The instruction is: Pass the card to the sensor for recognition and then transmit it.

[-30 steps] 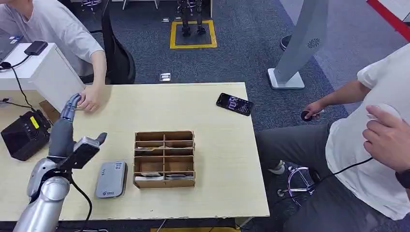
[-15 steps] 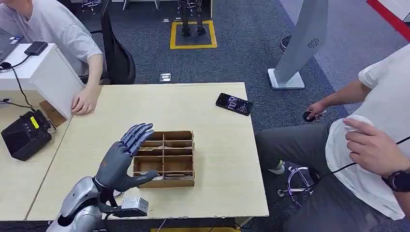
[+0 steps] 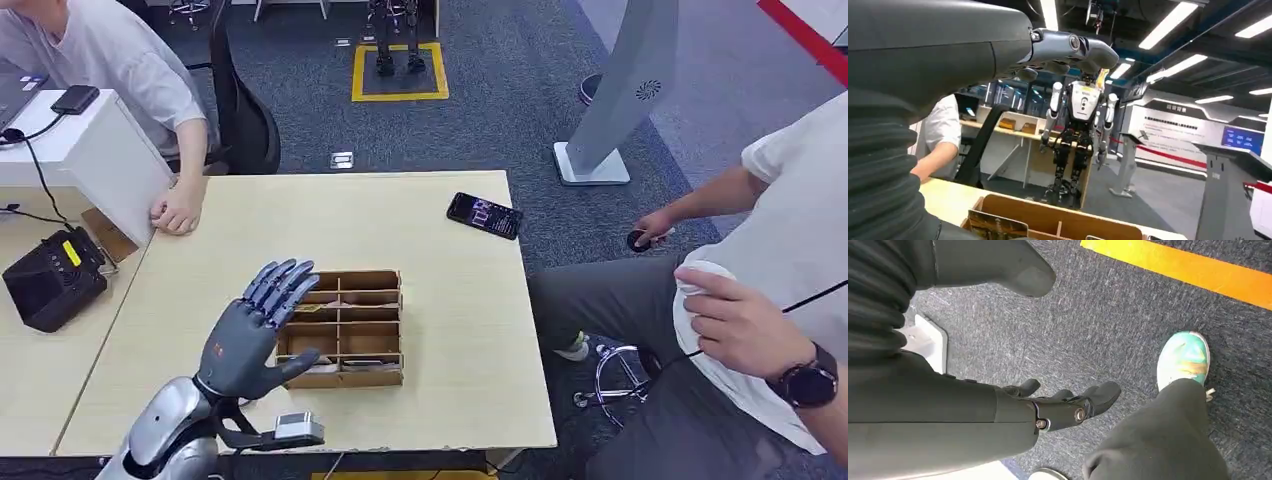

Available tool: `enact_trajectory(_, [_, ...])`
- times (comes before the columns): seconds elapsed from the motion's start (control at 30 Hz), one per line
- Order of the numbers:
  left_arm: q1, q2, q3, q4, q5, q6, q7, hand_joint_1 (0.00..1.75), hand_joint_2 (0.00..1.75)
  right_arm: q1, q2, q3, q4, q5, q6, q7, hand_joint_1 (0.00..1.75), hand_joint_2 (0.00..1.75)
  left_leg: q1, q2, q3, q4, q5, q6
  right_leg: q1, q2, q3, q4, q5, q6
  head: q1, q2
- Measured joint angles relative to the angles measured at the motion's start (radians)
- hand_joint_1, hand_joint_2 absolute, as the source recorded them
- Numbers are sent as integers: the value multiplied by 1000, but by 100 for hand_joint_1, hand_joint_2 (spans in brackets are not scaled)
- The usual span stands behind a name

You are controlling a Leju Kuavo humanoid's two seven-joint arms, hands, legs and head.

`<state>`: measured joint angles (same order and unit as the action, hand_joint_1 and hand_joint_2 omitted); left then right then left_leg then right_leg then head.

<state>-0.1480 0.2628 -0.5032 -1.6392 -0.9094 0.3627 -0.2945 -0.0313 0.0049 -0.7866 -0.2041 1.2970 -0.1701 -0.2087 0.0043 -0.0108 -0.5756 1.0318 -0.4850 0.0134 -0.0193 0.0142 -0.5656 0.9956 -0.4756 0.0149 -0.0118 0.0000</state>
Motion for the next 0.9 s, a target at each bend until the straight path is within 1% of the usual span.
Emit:
enact_trajectory(0.03, [0,0,0,1,-20,8,9,0,175,0,0,0,0,0,0,0,0,175,0,0,0,0,0,0,0,0,0,0,0,0,0,0])
enact_trajectory(0.07, [0,0,0,4,-61,27,30,0,175,0,0,0,0,2,0,-3,0,175,0,0,0,0,0,0,0,0,0,0,0,0,0,0])
enact_trajectory(0.17, [-1,-1,0,26,-213,112,114,0,175,-1,0,0,0,9,-3,-13,0,175,0,0,0,0,0,0,0,0,0,0,0,0,0,0])
enact_trajectory(0.23, [-4,-2,0,52,-259,155,145,0,175,-2,0,-1,0,12,-4,-15,0,175,0,0,0,0,0,0,0,0,0,0,0,0,0,0])
enact_trajectory(0.33, [-6,-6,0,93,-274,176,164,0,175,-2,0,-5,0,18,-5,-16,0,175,0,0,0,0,0,0,0,0,0,0,0,0,0,0])
enact_trajectory(0.4, [-6,-8,0,111,-270,181,166,0,175,-2,0,-7,0,19,-4,-16,0,175,0,0,0,0,0,0,0,0,0,0,0,0,0,0])
enact_trajectory(0.9, [-7,-18,4,199,-264,184,175,0,175,-2,0,-10,0,33,-5,-20,0,175,0,0,0,0,0,0,0,0,0,0,0,0,0,0])
